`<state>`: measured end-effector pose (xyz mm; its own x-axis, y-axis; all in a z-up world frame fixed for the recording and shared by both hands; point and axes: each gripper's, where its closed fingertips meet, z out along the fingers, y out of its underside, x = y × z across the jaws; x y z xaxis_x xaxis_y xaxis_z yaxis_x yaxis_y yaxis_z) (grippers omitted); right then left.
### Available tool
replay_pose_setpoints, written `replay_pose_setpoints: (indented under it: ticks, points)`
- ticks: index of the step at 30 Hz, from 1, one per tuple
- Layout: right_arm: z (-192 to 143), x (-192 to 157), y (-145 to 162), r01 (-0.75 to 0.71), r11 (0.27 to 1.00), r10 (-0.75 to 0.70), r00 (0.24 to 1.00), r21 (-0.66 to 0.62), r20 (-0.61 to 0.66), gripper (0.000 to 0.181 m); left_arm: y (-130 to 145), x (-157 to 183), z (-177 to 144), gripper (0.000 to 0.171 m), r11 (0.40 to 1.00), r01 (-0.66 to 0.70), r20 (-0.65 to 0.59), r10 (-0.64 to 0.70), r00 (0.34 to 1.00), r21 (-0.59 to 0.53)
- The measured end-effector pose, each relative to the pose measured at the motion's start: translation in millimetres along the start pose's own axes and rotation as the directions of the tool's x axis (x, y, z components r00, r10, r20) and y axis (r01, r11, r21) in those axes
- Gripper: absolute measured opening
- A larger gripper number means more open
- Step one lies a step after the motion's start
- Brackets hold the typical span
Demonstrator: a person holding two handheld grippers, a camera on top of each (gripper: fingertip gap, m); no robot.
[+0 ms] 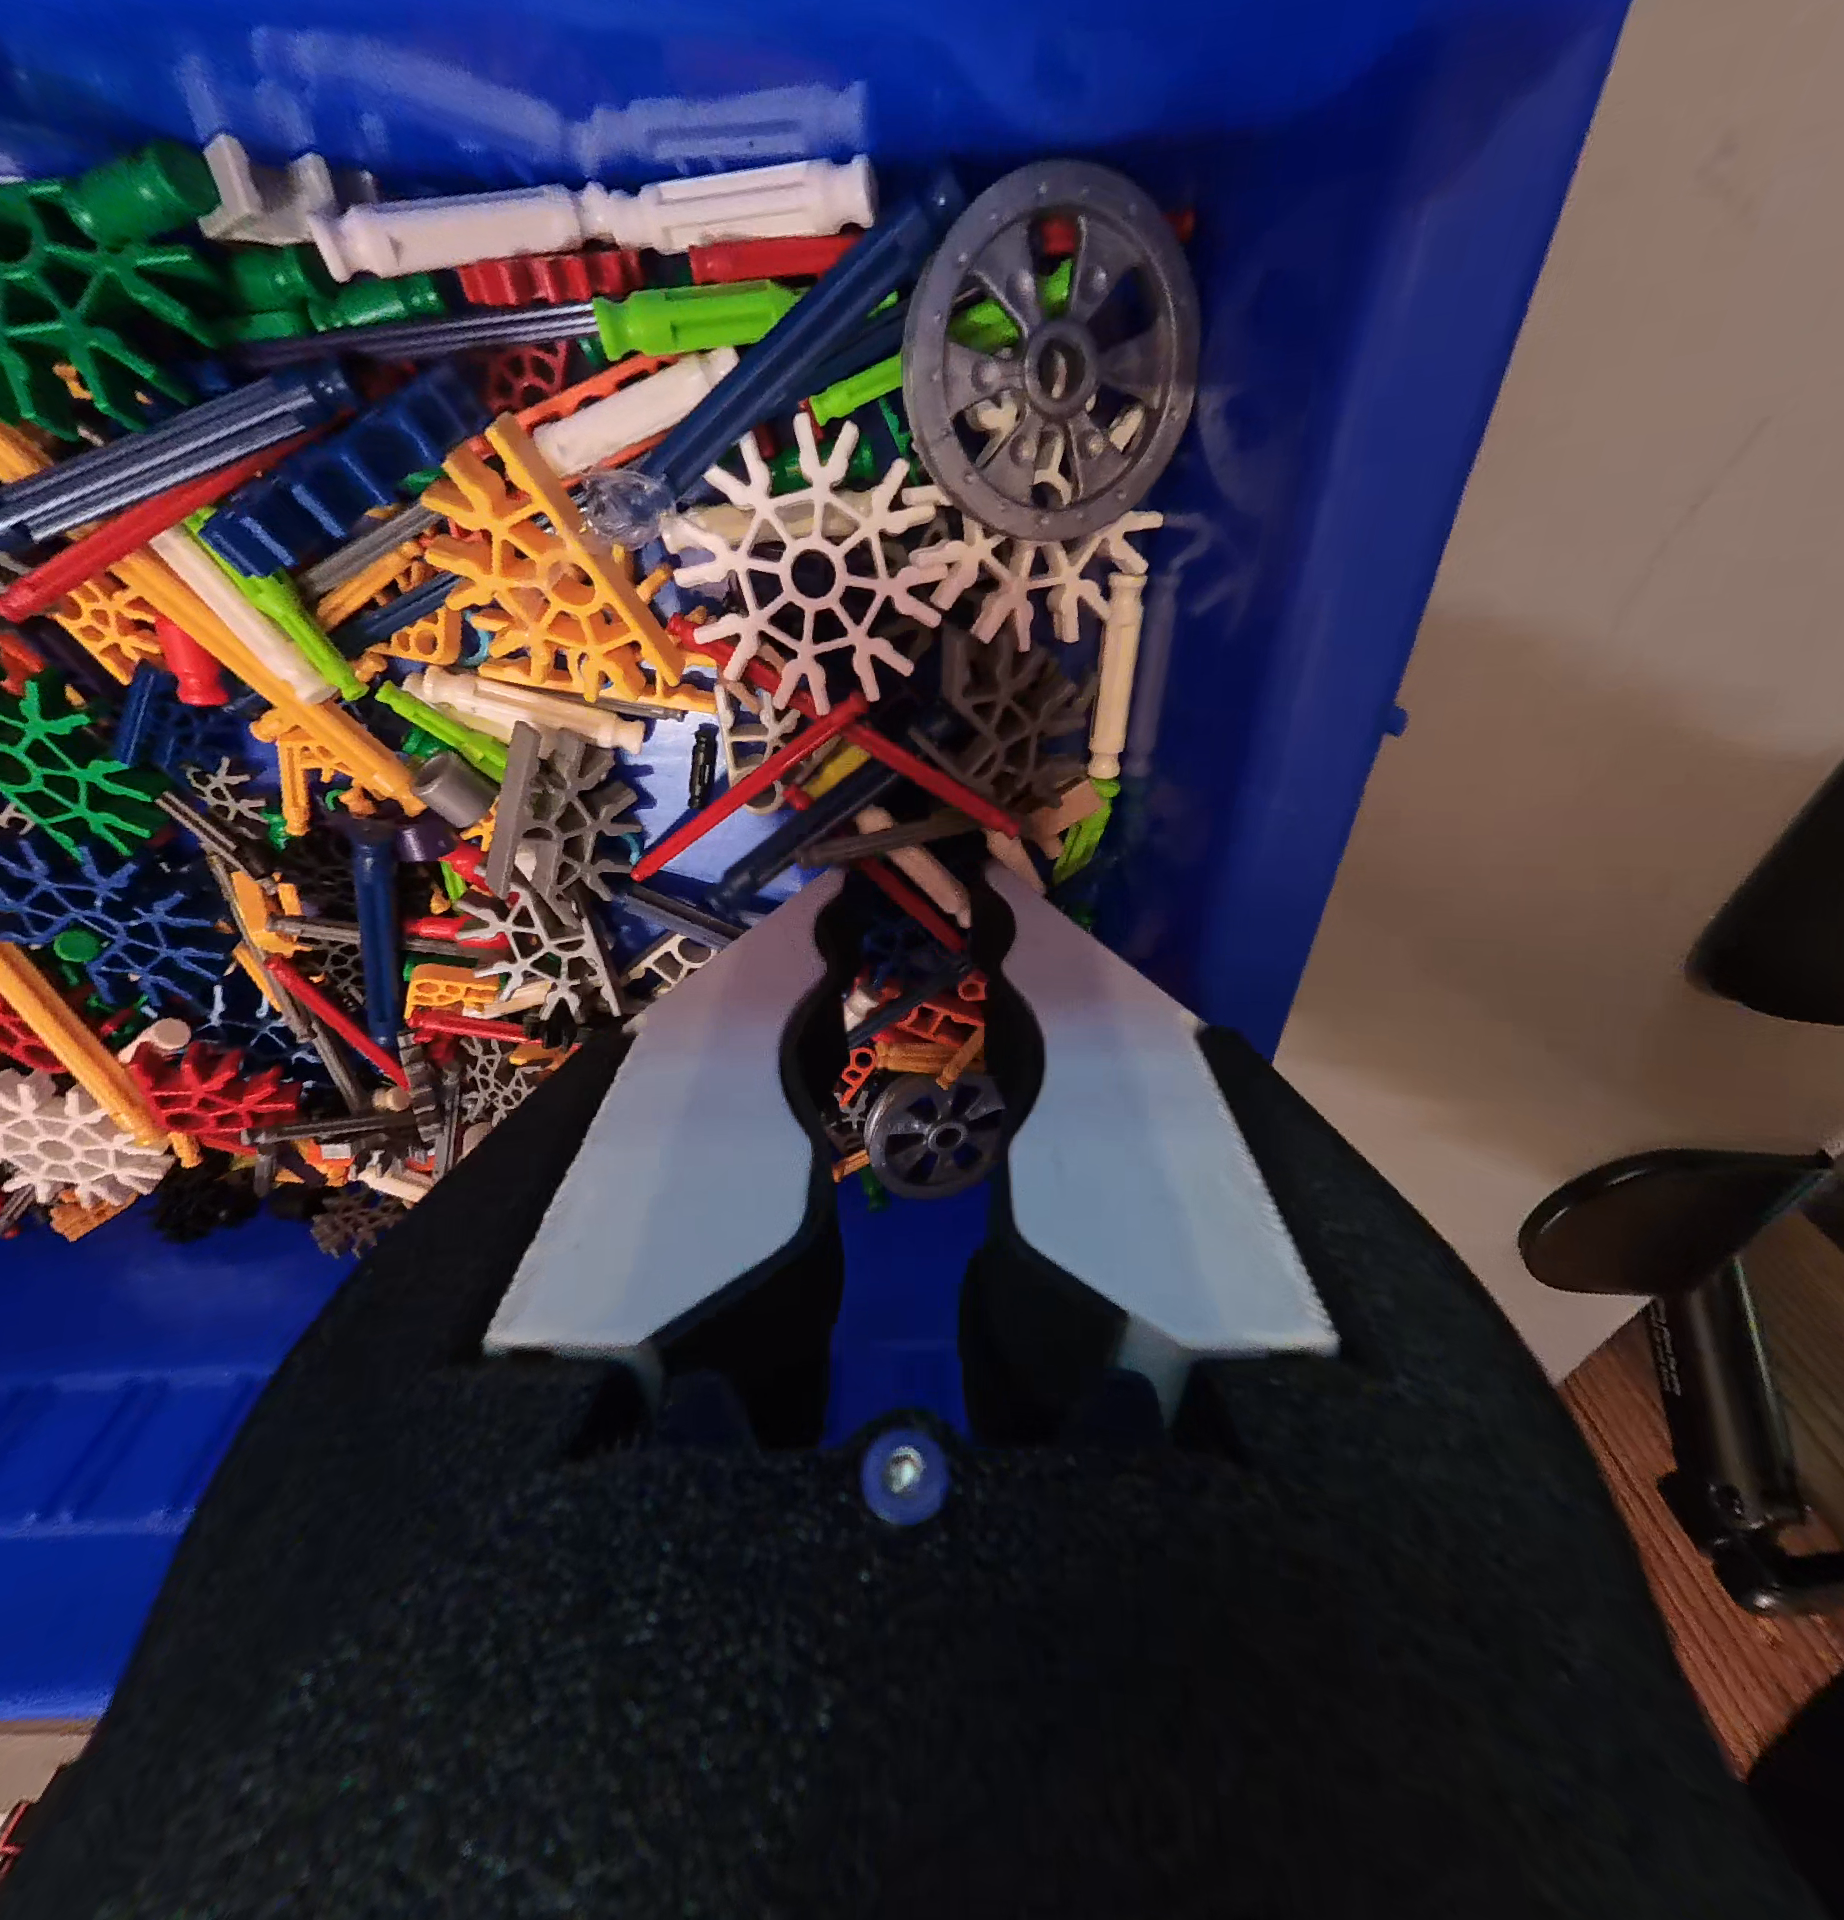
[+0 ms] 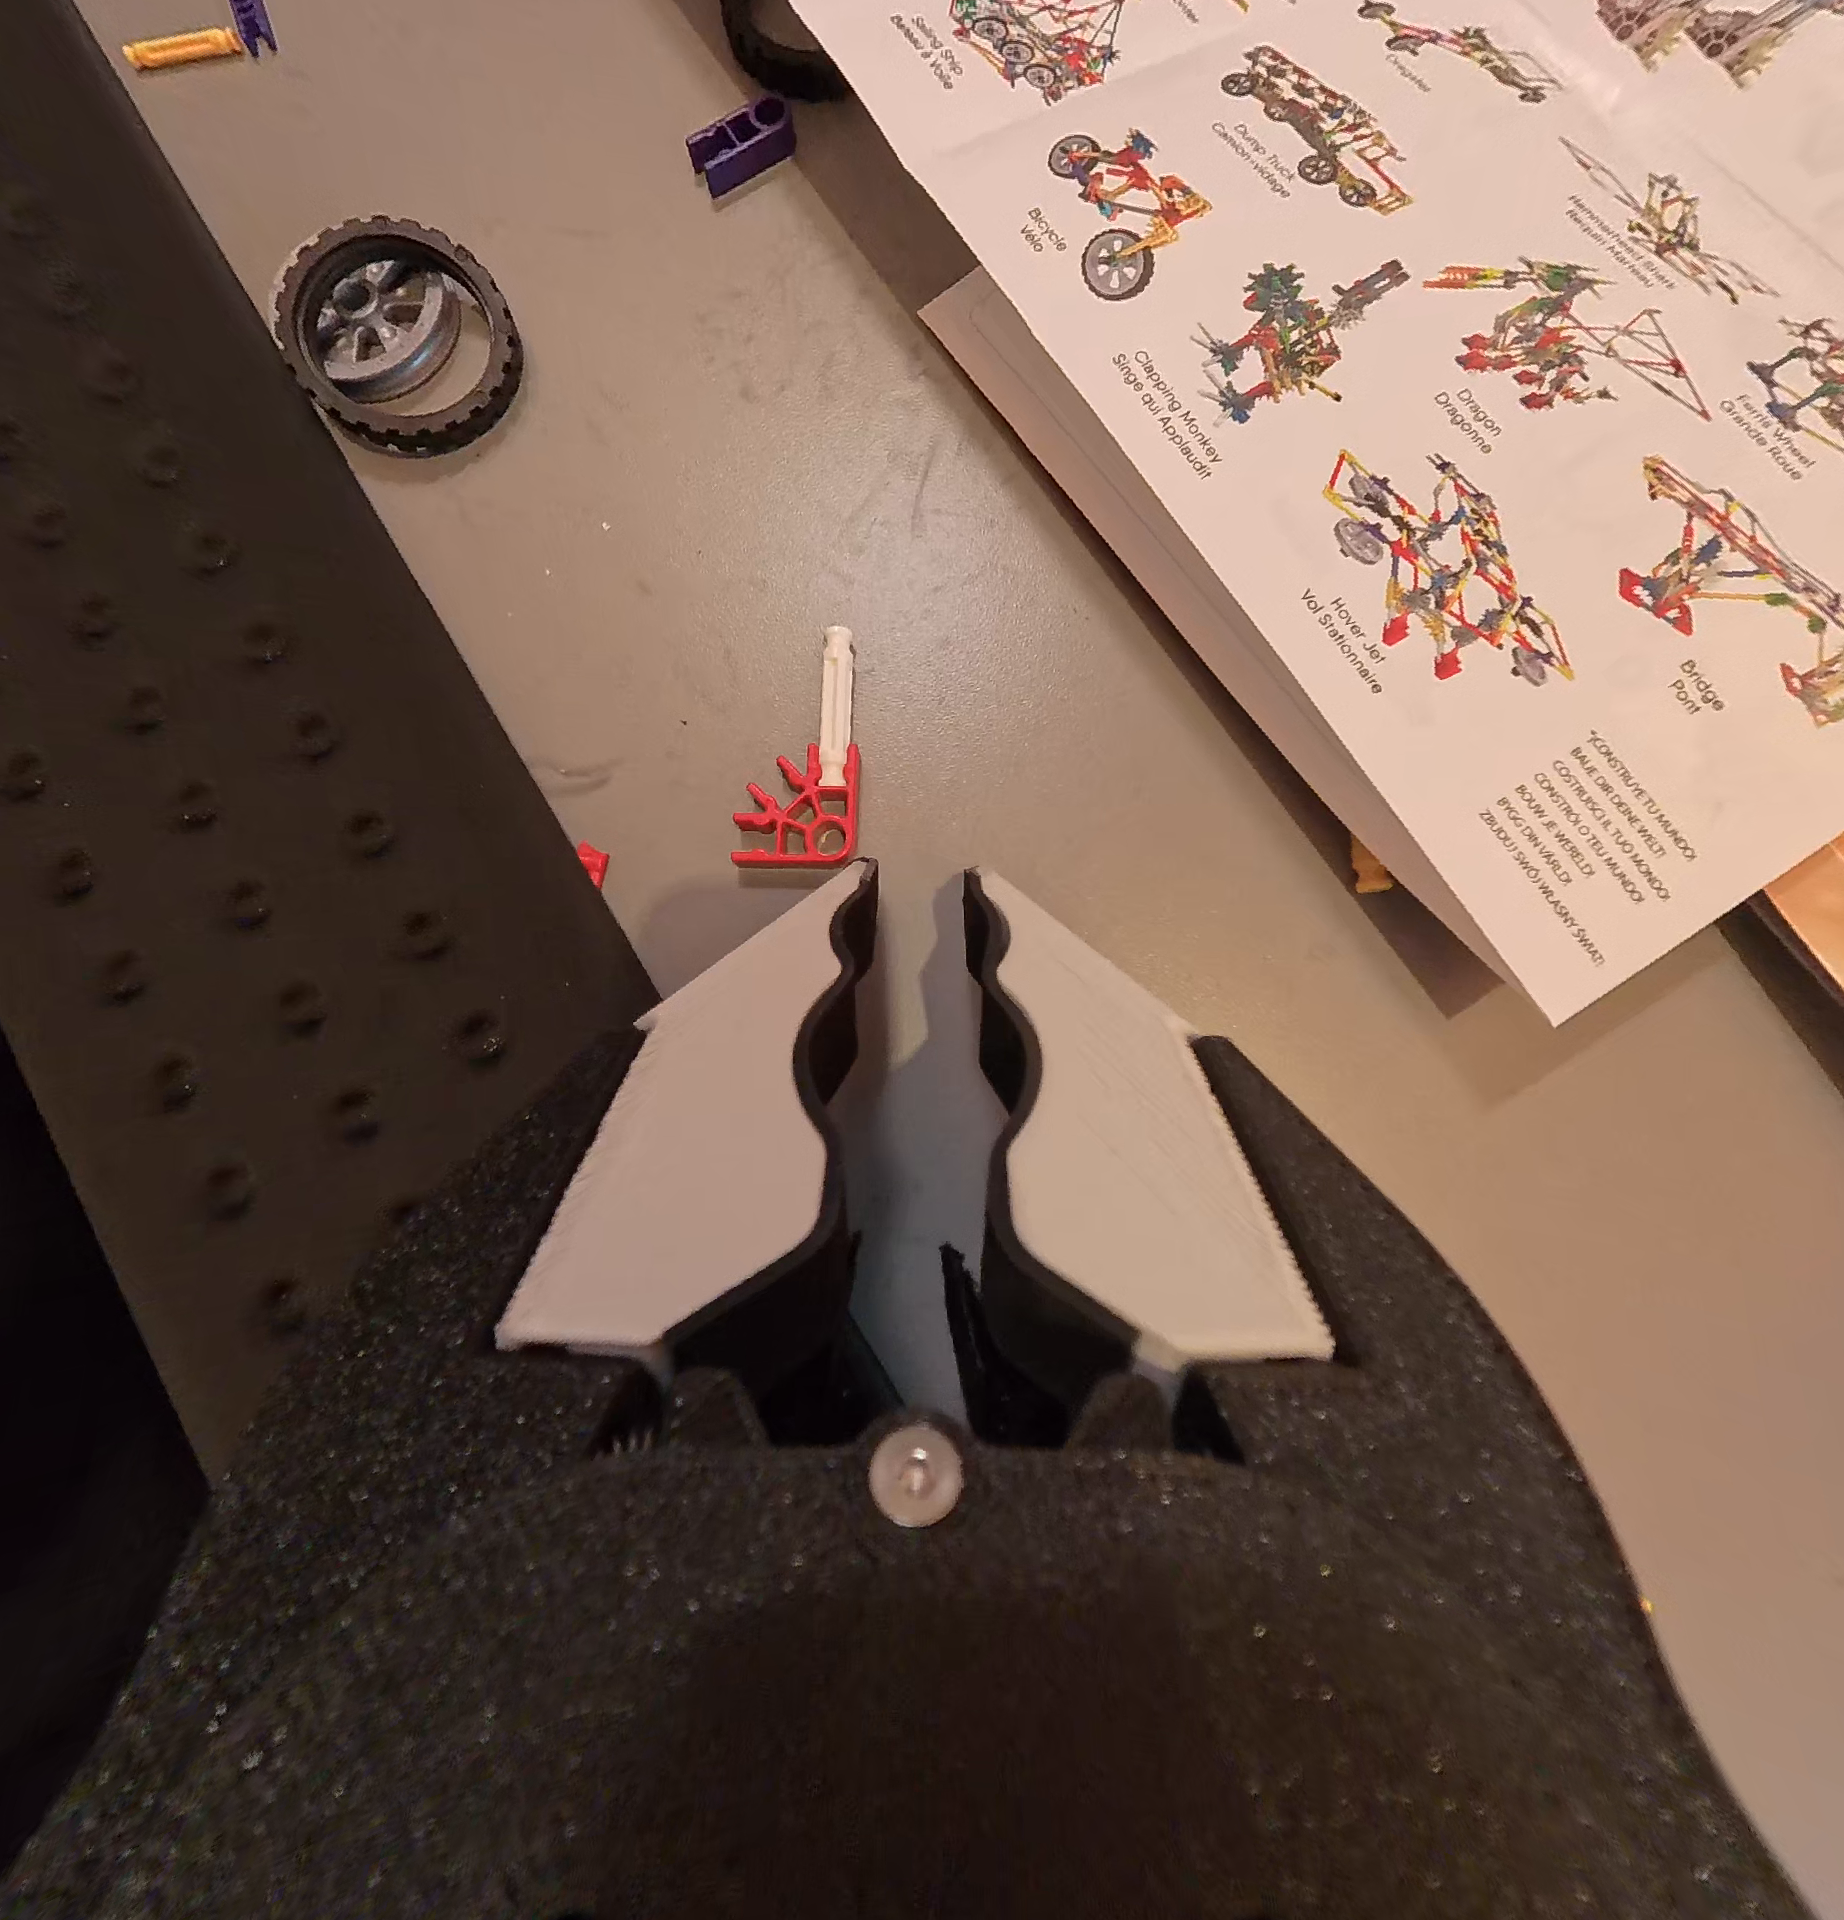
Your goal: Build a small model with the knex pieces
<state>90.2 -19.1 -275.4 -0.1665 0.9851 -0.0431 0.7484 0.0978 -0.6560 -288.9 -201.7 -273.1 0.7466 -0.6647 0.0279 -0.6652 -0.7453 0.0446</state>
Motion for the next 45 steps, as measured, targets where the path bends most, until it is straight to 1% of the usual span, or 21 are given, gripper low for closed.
replay_pose_setpoints:
  ticks: [2,5,8,10,11,13,17,20,22,25,28,30,33,36,38,40,42,45]
  points:
    - [0,0,0,-0.003,1.0,0.003,1.0,0.001,0.004,0.016,1,-1,-1,0.007,1.0,0.007,0.011,-0.007,1.0,0.012]
    - [0,0,0,-0.005,1.0,0.005,1.0,0.003,0.009,0.016,3,-4,-1,0.006,1.0,0.013,0.033,-0.014,0.999,0.017]
    - [-1,0,-1,-0.008,1.0,0.008,1.0,0.006,0.011,0.016,11,-19,-4,0.006,0.999,0.038,0.119,-0.037,0.992,-0.01]
    - [-1,0,-1,-0.008,1.0,0.008,1.0,0.007,0.012,0.016,16,-31,-7,0.006,0.998,0.063,0.171,-0.06,0.983,-0.008]
    - [-1,0,-1,-0.009,1.0,0.009,1.0,0.008,0.012,0.016,16,-33,-8,0.007,0.998,0.069,0.183,-0.068,0.981,0.004]
    - [-1,0,-1,-0.01,1.0,0.01,1.0,0.009,0.012,0.016,16,-37,-10,0.022,0.997,0.074,0.205,-0.075,0.976,0.013]
    - [-1,0,-1,-0.012,1.0,0.012,1.0,0.009,0.014,0.016,14,-30,-12,0.021,0.997,0.066,0.184,-0.07,0.98,0.027]
    - [0,0,-1,-0.012,1.0,0.012,1.0,0.007,0.015,0.016,15,-26,-8,0.014,0.998,0.061,0.167,-0.062,0.984,0.012]
    - [0,0,0,-0.011,1.0,0.01,1.0,0.007,0.014,0.016,10,-23,-6,0.012,0.997,0.06,0.14,-0.065,0.988,0.043]
    - [0,0,0,-0.011,1.0,0.01,1.0,0.007,0.011,0.016,15,-29,-4,0.012,0.997,0.078,0.158,-0.079,0.984,0.013]
    - [0,0,0,-0.009,1.0,0.009,1.0,0.008,0.009,0.016,15,-28,-3,0.003,0.997,0.077,0.146,-0.077,0.986,0.008]
    - [-1,0,-1,-0.01,1.0,0.009,1.0,0.009,0.009,0.016,12,-27,-4,0.003,0.998,0.061,0.149,-0.062,0.987,0.013]
    - [-1,0,-1,-0.009,1.0,0.009,1.0,0.014,0.009,0.016,16,-28,-7,0.003,0.998,0.066,0.166,-0.065,0.984,0.001]
    - [-3,0,-3,-0.011,0.999,0.011,1.0,0.033,0.011,0.016,22,-31,-22,0.003,0.996,0.09,0.207,-0.089,0.974,0.007]
    - [-6,0,-6,-0.018,0.998,0.017,1.0,0.059,0.013,0.016,21,-31,-37,0.003,0.994,0.104,0.227,-0.11,0.968,0.038]
    - [-10,1,-9,-0.016,0.996,0.016,1.0,0.092,0.004,0.016,19,-31,-55,0.003,0.994,0.094,0.274,-0.107,0.956,0.057]
    - [-15,2,-13,-0.009,0.992,0.011,1.0,0.129,-0.014,0.018,10,-26,-74,0.002,0.994,0.068,0.308,-0.092,0.947,0.087]
    - [-26,6,-19,-0.004,0.98,0.015,0.998,0.201,-0.058,0.018,-14,-21,-101,0.002,0.992,-0.004,0.39,-0.046,0.92,0.124]
